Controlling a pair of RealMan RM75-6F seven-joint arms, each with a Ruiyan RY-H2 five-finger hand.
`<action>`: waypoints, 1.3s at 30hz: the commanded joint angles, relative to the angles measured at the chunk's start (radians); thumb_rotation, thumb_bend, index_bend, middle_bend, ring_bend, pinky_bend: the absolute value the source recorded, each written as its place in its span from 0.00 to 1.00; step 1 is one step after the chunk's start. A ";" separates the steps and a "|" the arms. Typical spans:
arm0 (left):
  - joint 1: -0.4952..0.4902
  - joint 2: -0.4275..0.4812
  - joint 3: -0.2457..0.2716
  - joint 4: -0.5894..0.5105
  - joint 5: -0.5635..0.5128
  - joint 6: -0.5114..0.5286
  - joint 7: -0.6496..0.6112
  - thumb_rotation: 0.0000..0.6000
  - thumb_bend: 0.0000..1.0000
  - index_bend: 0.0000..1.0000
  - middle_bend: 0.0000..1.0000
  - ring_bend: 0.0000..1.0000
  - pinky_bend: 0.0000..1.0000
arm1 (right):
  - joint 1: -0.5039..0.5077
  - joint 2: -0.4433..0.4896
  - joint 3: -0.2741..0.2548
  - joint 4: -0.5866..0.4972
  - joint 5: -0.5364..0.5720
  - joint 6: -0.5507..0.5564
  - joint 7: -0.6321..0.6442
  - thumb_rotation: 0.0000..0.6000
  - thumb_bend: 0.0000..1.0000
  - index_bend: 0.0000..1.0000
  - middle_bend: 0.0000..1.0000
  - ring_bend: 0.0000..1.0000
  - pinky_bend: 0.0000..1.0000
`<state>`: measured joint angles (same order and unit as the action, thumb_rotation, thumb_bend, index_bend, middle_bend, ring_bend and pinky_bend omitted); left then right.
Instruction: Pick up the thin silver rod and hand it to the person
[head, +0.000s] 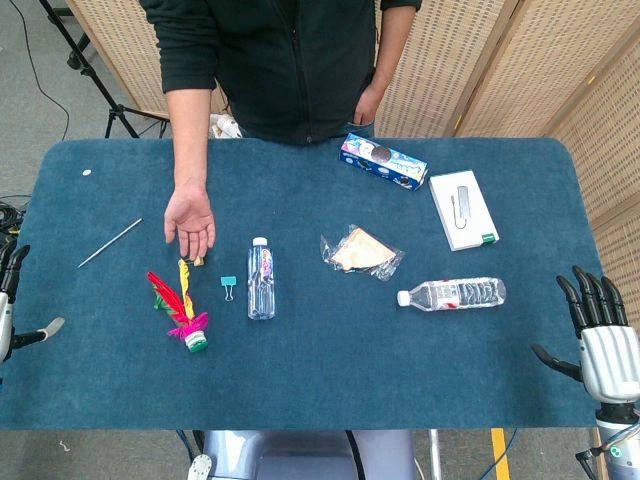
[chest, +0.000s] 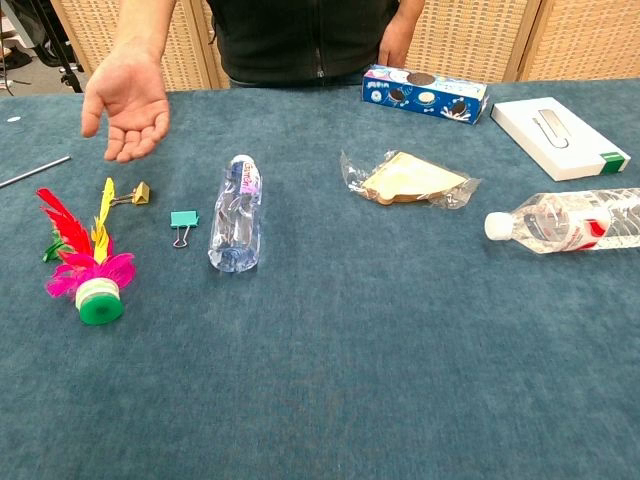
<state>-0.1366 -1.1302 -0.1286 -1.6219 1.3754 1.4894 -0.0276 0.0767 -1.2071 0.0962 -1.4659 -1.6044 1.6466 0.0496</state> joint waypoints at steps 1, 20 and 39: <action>0.001 0.002 -0.001 -0.001 -0.001 -0.001 -0.001 1.00 0.00 0.00 0.00 0.00 0.00 | 0.001 0.000 0.000 -0.001 0.000 -0.001 -0.001 1.00 0.00 0.00 0.00 0.00 0.00; -0.192 -0.097 -0.145 0.205 -0.309 -0.361 -0.053 1.00 0.21 0.25 0.00 0.00 0.00 | 0.013 -0.002 -0.001 -0.001 0.019 -0.043 -0.007 1.00 0.00 0.00 0.00 0.00 0.00; -0.579 -0.467 -0.257 0.721 -0.848 -0.671 0.429 1.00 0.41 0.41 0.00 0.00 0.00 | 0.043 -0.028 0.011 0.034 0.092 -0.137 -0.033 1.00 0.00 0.00 0.00 0.00 0.00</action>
<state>-0.6835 -1.5595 -0.3744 -0.9501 0.5614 0.8519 0.3774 0.1185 -1.2336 0.1071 -1.4334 -1.5138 1.5116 0.0181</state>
